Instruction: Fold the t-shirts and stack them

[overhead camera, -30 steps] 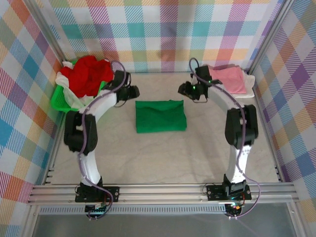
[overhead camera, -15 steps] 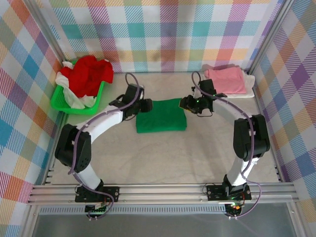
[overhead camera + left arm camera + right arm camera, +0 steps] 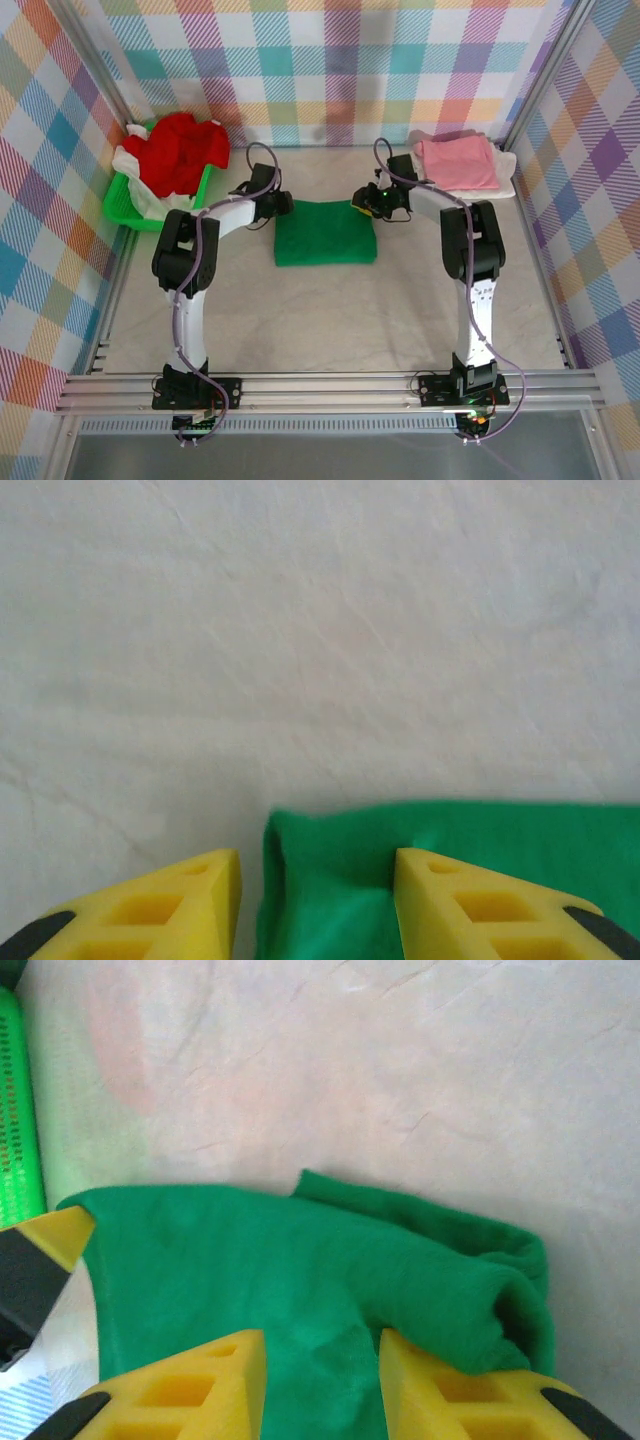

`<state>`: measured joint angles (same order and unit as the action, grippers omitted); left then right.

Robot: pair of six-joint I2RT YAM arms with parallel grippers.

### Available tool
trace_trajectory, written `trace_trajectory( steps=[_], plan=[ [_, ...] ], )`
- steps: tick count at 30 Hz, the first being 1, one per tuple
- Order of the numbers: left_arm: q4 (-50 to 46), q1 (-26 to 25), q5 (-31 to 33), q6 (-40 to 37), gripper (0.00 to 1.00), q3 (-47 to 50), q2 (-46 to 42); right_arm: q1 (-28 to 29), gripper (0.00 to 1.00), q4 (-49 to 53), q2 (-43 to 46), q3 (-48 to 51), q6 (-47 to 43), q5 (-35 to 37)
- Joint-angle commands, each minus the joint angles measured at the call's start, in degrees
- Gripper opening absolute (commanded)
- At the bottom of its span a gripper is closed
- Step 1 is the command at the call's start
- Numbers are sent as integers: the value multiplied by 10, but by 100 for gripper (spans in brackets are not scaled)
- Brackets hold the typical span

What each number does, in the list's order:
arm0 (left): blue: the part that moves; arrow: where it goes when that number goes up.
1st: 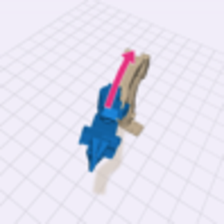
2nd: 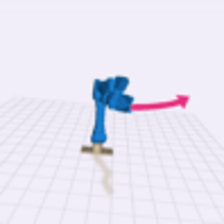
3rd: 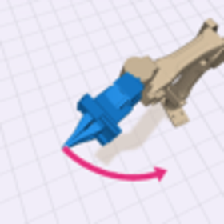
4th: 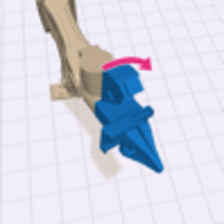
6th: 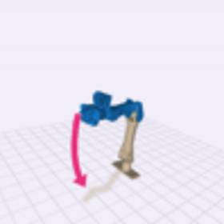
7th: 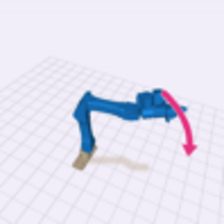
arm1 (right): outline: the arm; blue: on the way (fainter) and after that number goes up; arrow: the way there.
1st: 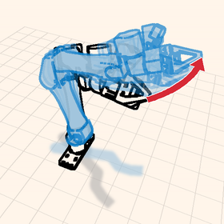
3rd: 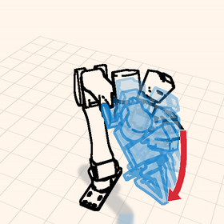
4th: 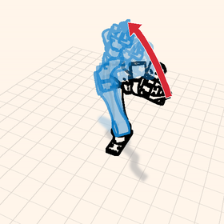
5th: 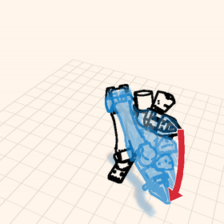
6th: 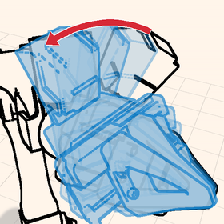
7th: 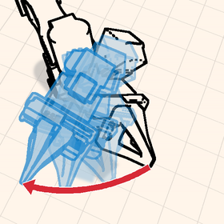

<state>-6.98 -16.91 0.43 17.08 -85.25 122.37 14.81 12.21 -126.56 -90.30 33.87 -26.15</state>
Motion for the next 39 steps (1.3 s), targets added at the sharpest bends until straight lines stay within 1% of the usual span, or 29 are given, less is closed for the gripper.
trace_trajectory(
  steps=[1,3,5,7,8,10,12,14,17,19,20,22,23,27,33,36,39],
  plan=[
    [-37,9,-28,8,44,-39,14,-9,35,1,-24,-22,28,7],
    [-60,4,-35,14,44,-35,-14,-10,36,5,-5,-13,33,-4],
    [-71,-6,-40,22,45,-13,-55,-6,37,-1,33,10,35,-21],
    [-94,-23,-21,27,47,10,-106,-2,40,-3,85,43,31,-23],
    [-118,-37,-1,26,48,22,-130,-2,42,-1,112,62,27,-17],
    [-145,-63,29,27,49,44,-165,-3,47,13,154,93,21,16],
    [-168,-84,16,27,49,62,-180,-2,52,42,179,116,11,49],
    [-179,-98,2,24,49,82,-179,-1,55,70,187,130,0,78],
    [-192,-101,25,31,46,114,-169,2,60,79,183,148,-21,101],
    [-183,-98,43,32,45,135,-169,4,61,91,171,143,-35,102],
    [-174,-95,47,31,45,143,-166,7,64,96,165,139,-43,103],
    [-169,-85,44,37,44,149,-153,12,67,100,151,131,-57,112],
    [-166,-79,35,39,43,150,-147,15,67,109,141,122,-63,115],
    [-135,-76,34,44,42,170,-136,22,69,116,111,104,-76,118],
    [-122,-76,37,44,40,182,-118,42,70,115,66,81,-85,103],
    [-119,-76,41,42,40,188,-118,55,67,102,58,76,-73,92],
    [-118,-76,42,41,40,188,-116,75,64,89,59,76,-59,105]
  ],
)
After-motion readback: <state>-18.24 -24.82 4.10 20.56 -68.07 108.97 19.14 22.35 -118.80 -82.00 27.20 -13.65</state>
